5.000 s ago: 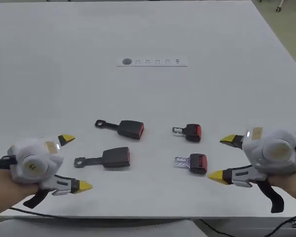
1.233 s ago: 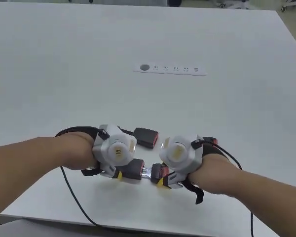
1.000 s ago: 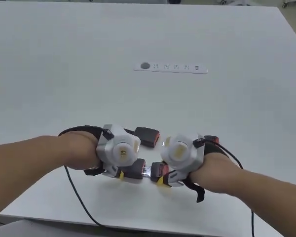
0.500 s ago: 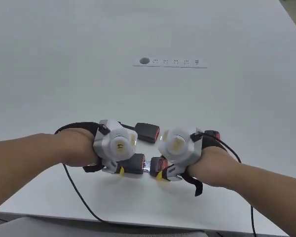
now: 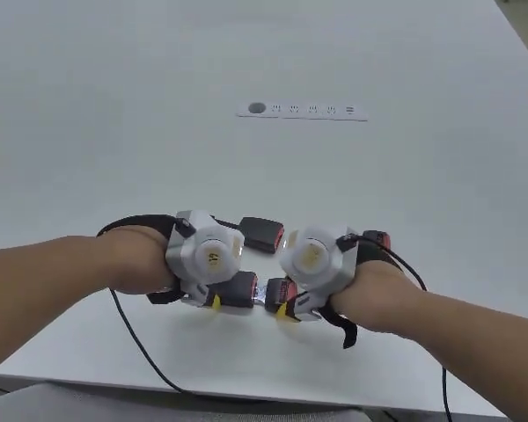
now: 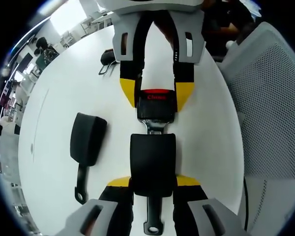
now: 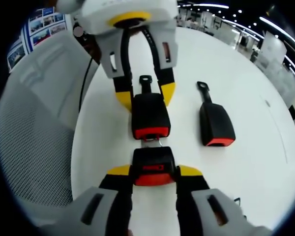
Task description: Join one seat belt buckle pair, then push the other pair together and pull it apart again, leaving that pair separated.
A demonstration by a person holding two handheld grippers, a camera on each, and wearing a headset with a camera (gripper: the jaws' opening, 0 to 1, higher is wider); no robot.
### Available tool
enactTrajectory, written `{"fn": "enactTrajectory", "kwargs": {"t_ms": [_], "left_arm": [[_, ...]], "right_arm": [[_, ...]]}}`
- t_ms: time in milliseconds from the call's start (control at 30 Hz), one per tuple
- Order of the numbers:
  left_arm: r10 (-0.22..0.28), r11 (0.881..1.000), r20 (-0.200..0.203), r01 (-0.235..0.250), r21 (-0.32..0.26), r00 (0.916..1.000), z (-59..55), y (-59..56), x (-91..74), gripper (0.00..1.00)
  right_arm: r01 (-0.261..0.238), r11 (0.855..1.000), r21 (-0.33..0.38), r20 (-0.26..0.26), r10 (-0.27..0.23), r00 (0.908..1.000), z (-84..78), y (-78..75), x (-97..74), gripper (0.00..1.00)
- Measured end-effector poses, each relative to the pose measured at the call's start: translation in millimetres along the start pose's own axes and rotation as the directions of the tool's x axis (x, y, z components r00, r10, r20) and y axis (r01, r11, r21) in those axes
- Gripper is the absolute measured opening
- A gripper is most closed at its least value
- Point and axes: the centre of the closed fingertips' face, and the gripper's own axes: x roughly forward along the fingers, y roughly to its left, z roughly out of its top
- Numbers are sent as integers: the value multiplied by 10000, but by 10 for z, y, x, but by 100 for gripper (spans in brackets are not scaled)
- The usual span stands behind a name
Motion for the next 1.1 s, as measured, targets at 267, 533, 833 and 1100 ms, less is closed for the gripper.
{"fn": "enactTrajectory", "kwargs": {"t_ms": [267, 533, 833, 1100], "left_arm": [[17, 10000, -40, -17, 51, 10000, -1, 0, 3, 31], [-19, 9999, 35, 18, 99, 10000, -20, -2, -7, 31], [57, 9999, 242, -60, 93, 9997, -17, 1, -25, 31], [-65, 10000, 904, 64, 19, 9959, -18, 12, -25, 31]], "right_arm": [[86, 9999, 80, 76, -86, 9999, 56, 10, 34, 32], [196, 9998, 74, 100, -196, 9998, 110, -30, 53, 32], [69, 9998, -159, 105, -67, 9999, 84, 14, 52, 33], [-192, 9995, -241, 264, 198, 9995, 64, 14, 38, 33]]}}
